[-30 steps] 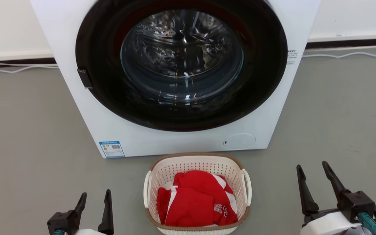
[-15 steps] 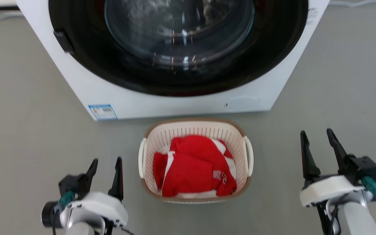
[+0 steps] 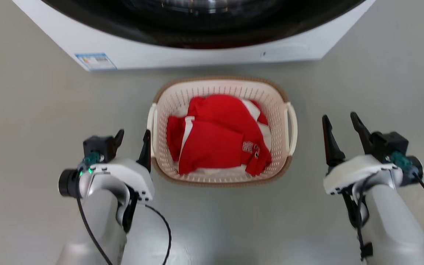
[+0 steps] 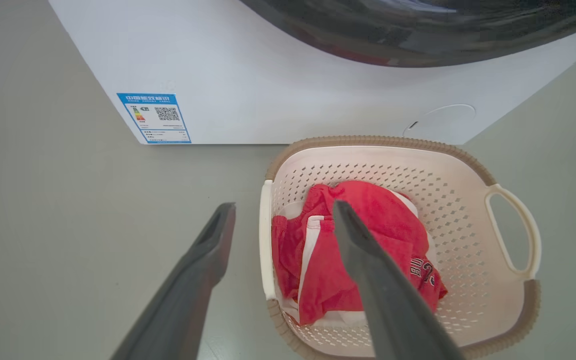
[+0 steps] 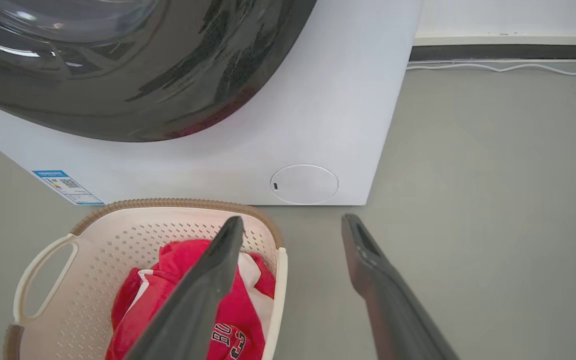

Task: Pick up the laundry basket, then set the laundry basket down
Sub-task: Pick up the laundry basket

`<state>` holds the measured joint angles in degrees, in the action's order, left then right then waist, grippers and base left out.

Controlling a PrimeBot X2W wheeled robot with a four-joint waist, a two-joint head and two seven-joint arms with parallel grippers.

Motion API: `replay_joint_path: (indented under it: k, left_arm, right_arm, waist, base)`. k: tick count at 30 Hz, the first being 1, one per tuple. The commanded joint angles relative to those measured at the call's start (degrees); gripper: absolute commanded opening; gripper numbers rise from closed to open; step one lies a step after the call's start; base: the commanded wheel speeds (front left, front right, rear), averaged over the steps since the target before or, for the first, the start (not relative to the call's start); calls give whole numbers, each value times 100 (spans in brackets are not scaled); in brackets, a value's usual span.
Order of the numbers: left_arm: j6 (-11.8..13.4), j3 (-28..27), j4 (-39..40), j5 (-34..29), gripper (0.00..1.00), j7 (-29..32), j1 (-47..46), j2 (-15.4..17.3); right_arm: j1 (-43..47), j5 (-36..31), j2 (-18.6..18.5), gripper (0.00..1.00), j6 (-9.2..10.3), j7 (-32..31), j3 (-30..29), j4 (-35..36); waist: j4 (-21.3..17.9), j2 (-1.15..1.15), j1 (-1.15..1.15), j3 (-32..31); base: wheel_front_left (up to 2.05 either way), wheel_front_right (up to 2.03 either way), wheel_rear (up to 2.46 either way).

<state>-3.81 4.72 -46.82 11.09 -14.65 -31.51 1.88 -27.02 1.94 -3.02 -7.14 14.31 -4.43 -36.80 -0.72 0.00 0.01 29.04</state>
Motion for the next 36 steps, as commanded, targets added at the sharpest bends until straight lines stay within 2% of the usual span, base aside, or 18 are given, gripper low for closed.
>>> replay_joint_path:
  k: [1,9,21,36]
  left_arm:
    - [-15,-113,-95,13,100,-35,-253,99]
    - [-22,-59,-649,60,100,-35,-905,99]
    - [39,-78,-1046,-100,100,-35,-1387,199]
    - [171,-125,-1267,-203,100,-35,-1985,307]
  right_arm:
    - [-163,107,13,100,-35,69,249,-61]
    - [-542,235,13,100,-35,69,387,-463]
    - [-753,269,13,100,-35,69,351,-560]
    - [-1236,459,14,100,-35,69,517,-603]
  waist:
    - [-13,0,0,449]
    - [-106,0,0,933]
    - [-220,0,0,1444]
    - [-127,0,0,2162]
  base:
    - [0,0,0]
    - [0,0,0]
    - [0,0,0]
    - [0,0,0]
